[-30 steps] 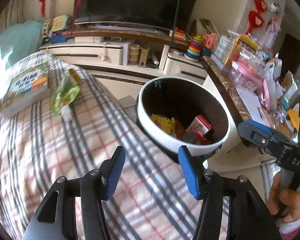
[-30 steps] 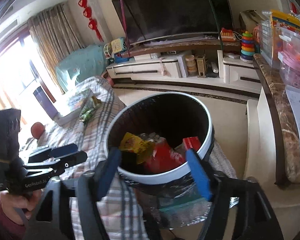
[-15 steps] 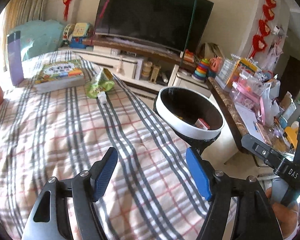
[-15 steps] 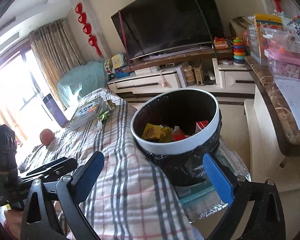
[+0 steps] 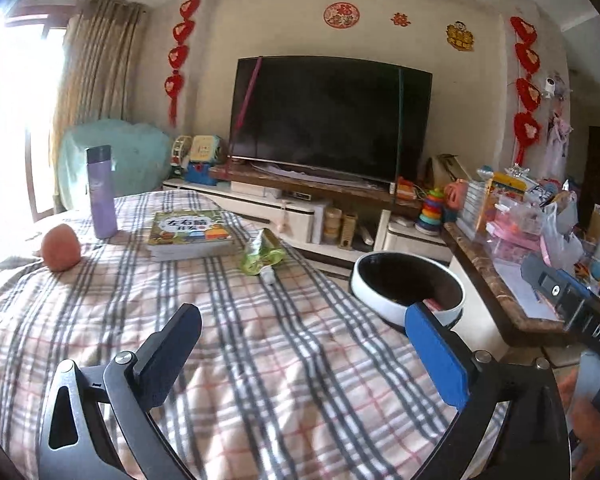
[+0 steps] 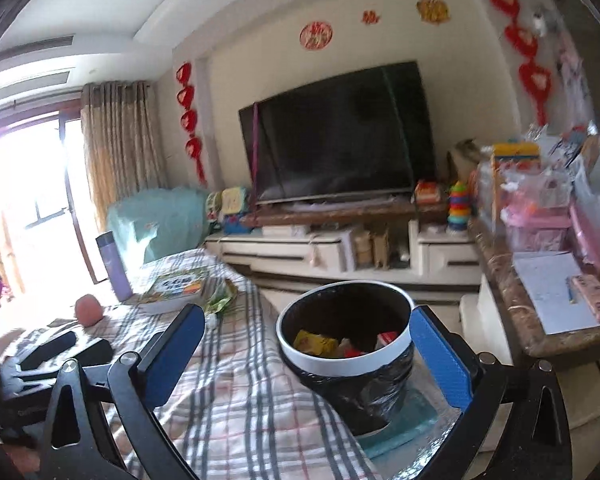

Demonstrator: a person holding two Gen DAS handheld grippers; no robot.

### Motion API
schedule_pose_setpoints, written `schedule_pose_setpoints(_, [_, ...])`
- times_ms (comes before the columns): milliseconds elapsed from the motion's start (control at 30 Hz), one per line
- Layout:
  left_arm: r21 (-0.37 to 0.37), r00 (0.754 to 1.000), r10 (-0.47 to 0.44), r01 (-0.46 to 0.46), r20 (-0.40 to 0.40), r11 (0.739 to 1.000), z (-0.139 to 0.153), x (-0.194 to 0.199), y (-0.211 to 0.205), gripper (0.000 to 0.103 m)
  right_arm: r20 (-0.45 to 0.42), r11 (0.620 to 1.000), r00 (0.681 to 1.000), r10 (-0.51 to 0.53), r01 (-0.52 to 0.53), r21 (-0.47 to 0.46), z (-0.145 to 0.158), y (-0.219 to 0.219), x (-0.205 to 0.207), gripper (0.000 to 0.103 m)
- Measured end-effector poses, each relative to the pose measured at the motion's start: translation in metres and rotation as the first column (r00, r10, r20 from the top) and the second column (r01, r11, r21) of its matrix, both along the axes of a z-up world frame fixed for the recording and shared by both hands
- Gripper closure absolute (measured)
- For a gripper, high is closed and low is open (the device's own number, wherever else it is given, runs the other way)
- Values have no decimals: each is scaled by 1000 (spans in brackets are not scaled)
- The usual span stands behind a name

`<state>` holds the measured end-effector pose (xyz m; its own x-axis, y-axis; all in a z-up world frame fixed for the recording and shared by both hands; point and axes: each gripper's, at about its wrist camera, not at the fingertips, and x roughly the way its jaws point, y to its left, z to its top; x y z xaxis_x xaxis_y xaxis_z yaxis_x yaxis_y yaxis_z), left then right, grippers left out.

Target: Collect trash

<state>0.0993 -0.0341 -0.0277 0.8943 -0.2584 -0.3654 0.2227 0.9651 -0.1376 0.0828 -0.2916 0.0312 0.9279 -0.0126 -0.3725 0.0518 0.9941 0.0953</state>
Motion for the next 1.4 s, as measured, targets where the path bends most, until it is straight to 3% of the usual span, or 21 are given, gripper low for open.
schedule_pose_setpoints(367, [74, 996, 90, -91, 15, 993, -18, -3, -11, 1, -11, 996, 998, -59, 58, -65, -46, 9, -7, 0])
schedule_pose_setpoints(1400, [114, 993, 114, -118, 42, 986, -21, -12, -17, 1, -8, 996, 999, -46, 45, -76, -47, 16, -15, 0])
